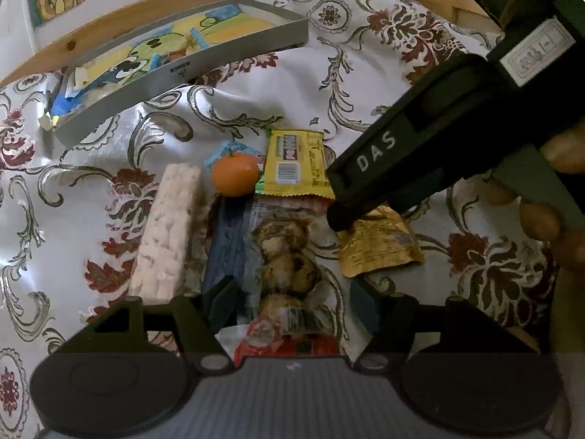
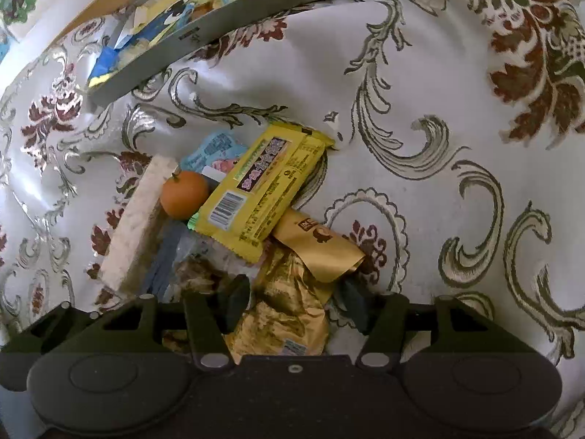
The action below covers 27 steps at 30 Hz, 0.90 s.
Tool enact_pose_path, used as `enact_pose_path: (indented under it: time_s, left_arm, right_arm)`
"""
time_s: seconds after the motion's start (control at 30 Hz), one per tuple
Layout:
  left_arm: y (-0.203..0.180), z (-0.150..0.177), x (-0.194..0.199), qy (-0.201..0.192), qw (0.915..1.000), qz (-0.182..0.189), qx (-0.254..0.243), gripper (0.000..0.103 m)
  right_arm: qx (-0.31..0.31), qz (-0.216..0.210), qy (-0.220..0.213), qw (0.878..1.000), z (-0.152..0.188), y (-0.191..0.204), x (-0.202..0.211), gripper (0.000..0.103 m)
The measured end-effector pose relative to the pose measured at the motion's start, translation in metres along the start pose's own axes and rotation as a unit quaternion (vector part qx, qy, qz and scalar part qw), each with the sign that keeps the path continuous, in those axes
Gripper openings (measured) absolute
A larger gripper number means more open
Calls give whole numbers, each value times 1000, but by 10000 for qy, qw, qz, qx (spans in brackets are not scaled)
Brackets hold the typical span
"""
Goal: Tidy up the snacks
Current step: 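Move the left tool to the clear bag of brown snacks while the right tool reaches the gold foil packet, then grasp and lift the brown snack bag with the left tool while the right tool lifts the gold packet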
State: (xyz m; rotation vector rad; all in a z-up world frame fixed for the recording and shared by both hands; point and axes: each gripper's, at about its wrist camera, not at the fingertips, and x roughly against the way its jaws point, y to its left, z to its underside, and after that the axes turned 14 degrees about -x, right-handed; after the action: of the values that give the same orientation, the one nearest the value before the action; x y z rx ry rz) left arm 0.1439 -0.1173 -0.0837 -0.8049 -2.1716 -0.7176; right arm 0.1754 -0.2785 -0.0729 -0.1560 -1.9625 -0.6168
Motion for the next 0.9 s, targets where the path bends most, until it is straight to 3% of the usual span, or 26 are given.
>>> enact_pose_path:
  time_s: [0.07, 0.33, 0.6, 0.77, 0.9]
  left_arm:
    - [-1, 0, 0, 43, 9998, -162, -63, 59]
    - [2, 2, 5, 135, 9997, -187, -66, 51]
    - [21, 13, 18, 189, 9970, 109, 736, 50]
    - [23, 14, 20, 153, 9956, 154, 915, 49]
    - [25, 14, 22, 137, 9939, 213, 1071, 49]
  right_arm:
    - [143, 83, -19, 9999, 2, 3, -2, 58]
    - [512, 255, -135, 9983, 7, 9, -2, 49]
    - [654, 327, -176, 9972, 9, 11, 1, 48]
    - [528, 189, -54, 9984, 7, 9, -3, 60]
    - [946, 479, -203, 9942, 14, 19, -3, 50]
